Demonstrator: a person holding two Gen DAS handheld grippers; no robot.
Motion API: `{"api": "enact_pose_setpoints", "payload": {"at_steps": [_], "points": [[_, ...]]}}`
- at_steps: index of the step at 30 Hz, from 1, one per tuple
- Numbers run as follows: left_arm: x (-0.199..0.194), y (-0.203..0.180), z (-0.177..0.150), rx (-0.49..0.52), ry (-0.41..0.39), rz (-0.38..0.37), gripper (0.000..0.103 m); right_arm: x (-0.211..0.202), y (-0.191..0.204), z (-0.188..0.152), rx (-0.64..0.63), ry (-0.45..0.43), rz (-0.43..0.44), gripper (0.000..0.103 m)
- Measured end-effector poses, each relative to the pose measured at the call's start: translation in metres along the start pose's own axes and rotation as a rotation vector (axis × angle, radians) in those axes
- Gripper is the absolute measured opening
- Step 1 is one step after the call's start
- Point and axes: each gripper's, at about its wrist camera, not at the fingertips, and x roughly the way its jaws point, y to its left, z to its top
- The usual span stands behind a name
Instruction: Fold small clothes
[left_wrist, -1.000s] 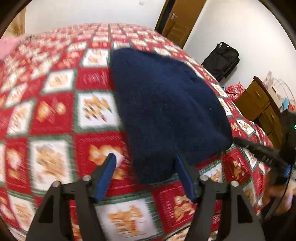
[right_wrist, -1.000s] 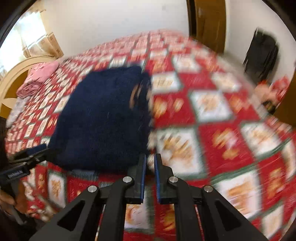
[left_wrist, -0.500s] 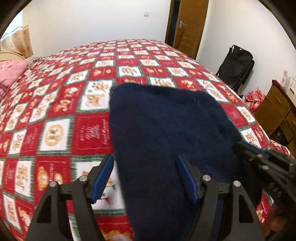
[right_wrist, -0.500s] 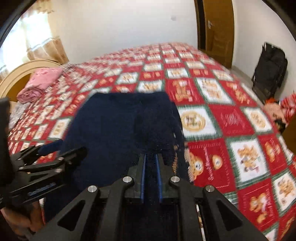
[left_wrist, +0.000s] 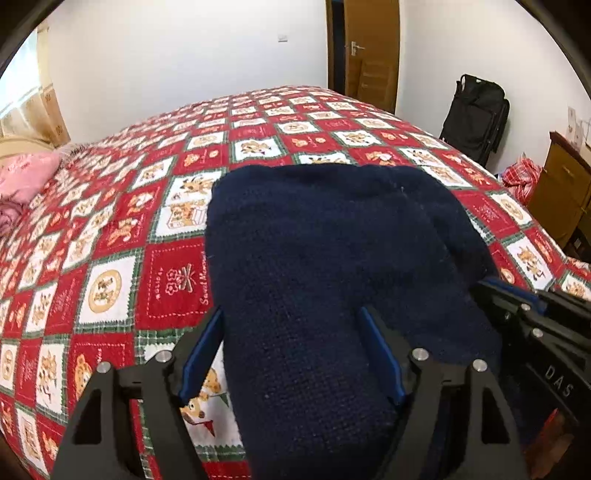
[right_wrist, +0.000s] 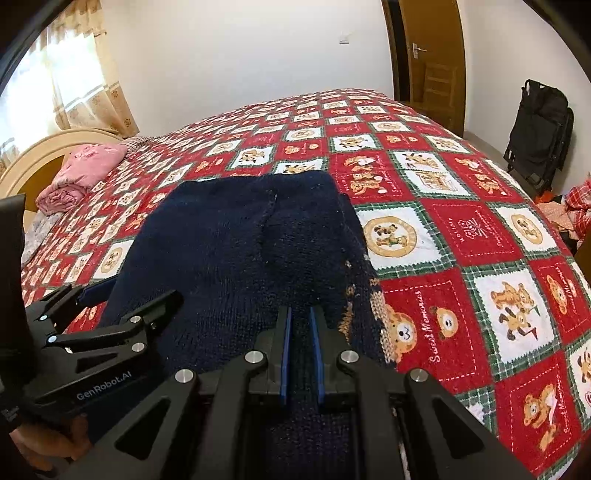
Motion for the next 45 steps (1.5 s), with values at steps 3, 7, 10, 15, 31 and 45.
{"api": "enact_pose_setpoints", "payload": {"at_steps": [3, 7, 10, 15, 31, 45], "points": [[-0.001, 0.002, -0.001, -0.012, 0.008, -0.007, 0.079, -0.002, 0.005, -0.002, -0.015, -0.014, -0.023, 0.011], [-0.01, 0.008, -0.004, -0.045, 0.021, -0.034, 0.08, -0.008, 0.001, -0.003, 0.021, -0.016, 0.002, 0.011], [-0.02, 0.016, -0.006, -0.083, 0.04, -0.063, 0.087, -0.024, -0.009, -0.006, 0.121, -0.014, 0.054, 0.011], [-0.046, 0.026, -0.012, -0.056, 0.018, -0.075, 0.1, -0.061, -0.03, -0.025, 0.299, -0.076, 0.156, 0.03], [-0.023, 0.051, 0.004, -0.229, 0.115, -0.138, 0.103, -0.034, -0.051, 0.011, 0.291, -0.029, 0.134, 0.069], [0.015, 0.021, 0.004, -0.229, 0.185, -0.14, 0.103, 0.02, -0.078, -0.012, 0.4, 0.01, 0.328, 0.069]]}}
